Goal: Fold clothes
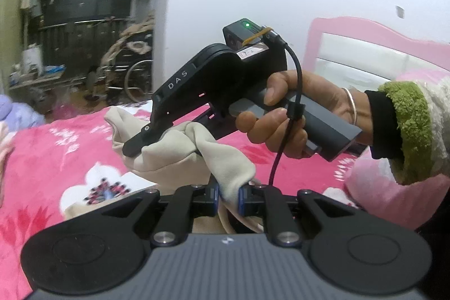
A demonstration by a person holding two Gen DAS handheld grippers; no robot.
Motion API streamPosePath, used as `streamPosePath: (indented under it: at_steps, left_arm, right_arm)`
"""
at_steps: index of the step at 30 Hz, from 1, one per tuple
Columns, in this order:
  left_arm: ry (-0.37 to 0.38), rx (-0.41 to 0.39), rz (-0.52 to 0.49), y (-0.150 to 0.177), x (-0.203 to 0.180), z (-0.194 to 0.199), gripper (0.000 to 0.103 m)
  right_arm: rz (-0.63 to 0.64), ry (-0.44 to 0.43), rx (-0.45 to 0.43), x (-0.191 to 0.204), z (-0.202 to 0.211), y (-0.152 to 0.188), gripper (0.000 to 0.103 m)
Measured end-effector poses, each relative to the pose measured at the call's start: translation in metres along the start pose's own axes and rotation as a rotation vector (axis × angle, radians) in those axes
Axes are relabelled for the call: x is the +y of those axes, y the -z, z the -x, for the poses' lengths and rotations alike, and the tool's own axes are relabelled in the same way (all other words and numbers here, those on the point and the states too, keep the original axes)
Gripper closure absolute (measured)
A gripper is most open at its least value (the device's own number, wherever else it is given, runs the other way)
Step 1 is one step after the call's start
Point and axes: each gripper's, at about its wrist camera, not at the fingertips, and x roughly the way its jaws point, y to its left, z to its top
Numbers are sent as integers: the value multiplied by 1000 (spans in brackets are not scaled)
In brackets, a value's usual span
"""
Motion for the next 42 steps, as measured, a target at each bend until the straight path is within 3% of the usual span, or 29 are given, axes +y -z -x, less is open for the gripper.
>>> streamPosePath:
  at_steps: [7, 8, 9, 15, 18, 24, 29, 34, 36, 38, 42]
  left_arm:
    - [-54, 24, 91, 16, 26, 26, 90]
    - [-58, 32, 107, 19, 30, 29, 90]
    - [-62, 42, 128, 23, 35, 30, 90]
    - [-67, 81, 216, 48, 53, 35, 90]
    - [-47, 90, 234, 58, 55, 41, 89]
    - [8, 134, 264, 81, 69, 46, 83]
    - [11, 198, 364, 94, 96, 49, 69]
    - [15, 263, 465, 107, 123, 52, 64]
    - [-1, 248, 509, 103, 138, 54, 64]
    - [4, 225, 580, 96, 154, 54, 56]
    - [61, 208, 708, 84, 176, 43, 50]
  right_arm:
    - [38, 34, 63, 13, -51, -2, 93]
    - [30, 27, 76, 11, -59, -3, 102]
    - [24, 22, 89, 10, -67, -3, 103]
    - [22, 77, 133, 9, -105, 2, 103]
    - [35, 82, 123, 11, -99, -1, 100]
    - [88, 209, 138, 9, -71, -14, 96]
    - [100, 275, 157, -2, -51, -2, 91]
    - [75, 291, 181, -11, -38, 20, 88]
    - [112, 306, 195, -5, -33, 26, 86]
    - [174, 328, 215, 6, -30, 29, 80]
    - [249, 376, 264, 26, -34, 21, 74]
